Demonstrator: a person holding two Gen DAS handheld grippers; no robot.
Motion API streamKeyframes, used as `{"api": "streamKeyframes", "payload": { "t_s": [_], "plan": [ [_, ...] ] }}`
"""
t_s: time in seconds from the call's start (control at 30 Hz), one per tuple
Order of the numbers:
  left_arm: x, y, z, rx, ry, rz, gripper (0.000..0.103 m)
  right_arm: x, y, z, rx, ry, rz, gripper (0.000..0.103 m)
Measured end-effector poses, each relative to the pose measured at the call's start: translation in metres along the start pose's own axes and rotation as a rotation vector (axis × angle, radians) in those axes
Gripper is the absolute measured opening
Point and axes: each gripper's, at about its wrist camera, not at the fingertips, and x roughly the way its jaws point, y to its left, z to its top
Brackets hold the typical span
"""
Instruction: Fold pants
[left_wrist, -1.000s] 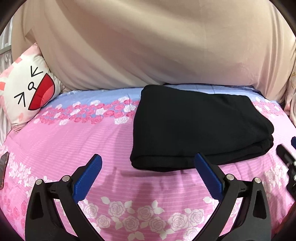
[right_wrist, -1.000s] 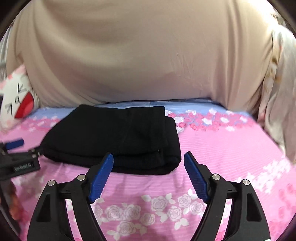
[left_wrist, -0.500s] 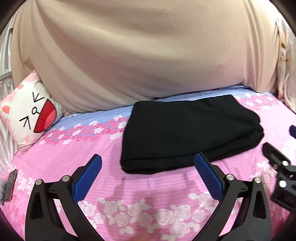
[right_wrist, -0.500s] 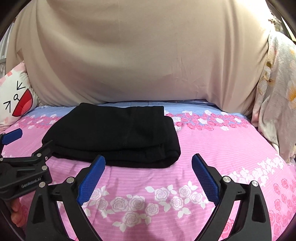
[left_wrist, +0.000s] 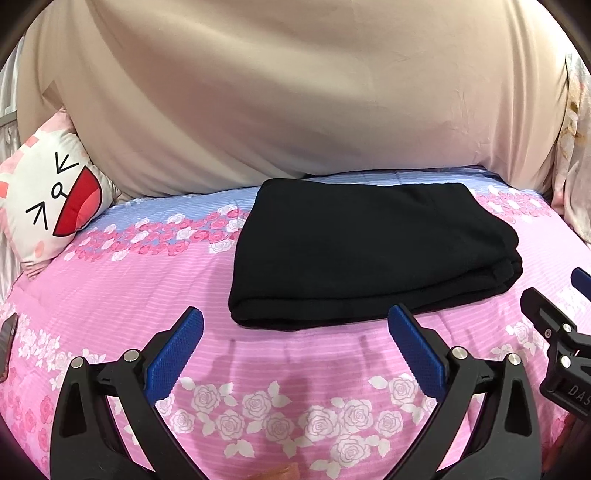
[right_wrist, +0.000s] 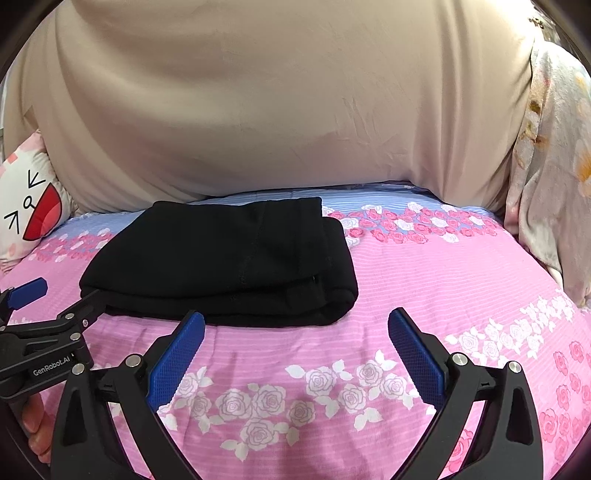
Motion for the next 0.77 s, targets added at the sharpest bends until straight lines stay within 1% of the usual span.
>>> {"api": "streamKeyframes", "payload": {
  "t_s": [0.2, 0.27, 0.33, 0.37, 0.5, 0.6, 0.67, 0.77],
  "plan": [
    [0.003, -0.002, -0.001, 0.011, 0.017, 0.033, 0.098, 0.000, 0.001, -0.001, -0.007, 0.001, 0.000, 0.098],
    [0.005, -0.003, -0.006, 0.010, 0.017, 0.070, 0.098, 0.001, 0.001, -0.001, -0.008, 0.003, 0.000, 0.098],
    [0.005, -0.003, -0.006, 0.015, 0.024, 0.022, 0.098, 0.001, 0.002, -0.001, -0.008, 0.005, 0.000, 0.098],
    [0.003, -0.001, -0.006, -0.001, 0.012, 0.010, 0.098, 0.001, 0.001, -0.001, -0.009, 0.006, 0.001, 0.098],
    [-0.002, -0.005, -0.007, 0.020, -0.020, 0.034, 0.098, 0.002, 0.001, -0.001, -0.006, 0.011, 0.002, 0.098],
    [-0.010, -0.011, -0.008, 0.056, -0.048, 0.054, 0.098, 0.002, 0.000, -0.001, 0.000, 0.013, 0.004, 0.098],
    [-0.017, -0.015, -0.009, 0.075, -0.072, 0.022, 0.098, 0.001, 0.001, -0.002, 0.001, 0.013, 0.003, 0.098],
    [-0.020, -0.016, -0.012, 0.076, -0.060, -0.021, 0.098, 0.001, 0.002, -0.002, -0.001, 0.015, 0.002, 0.098]
  ]
}}
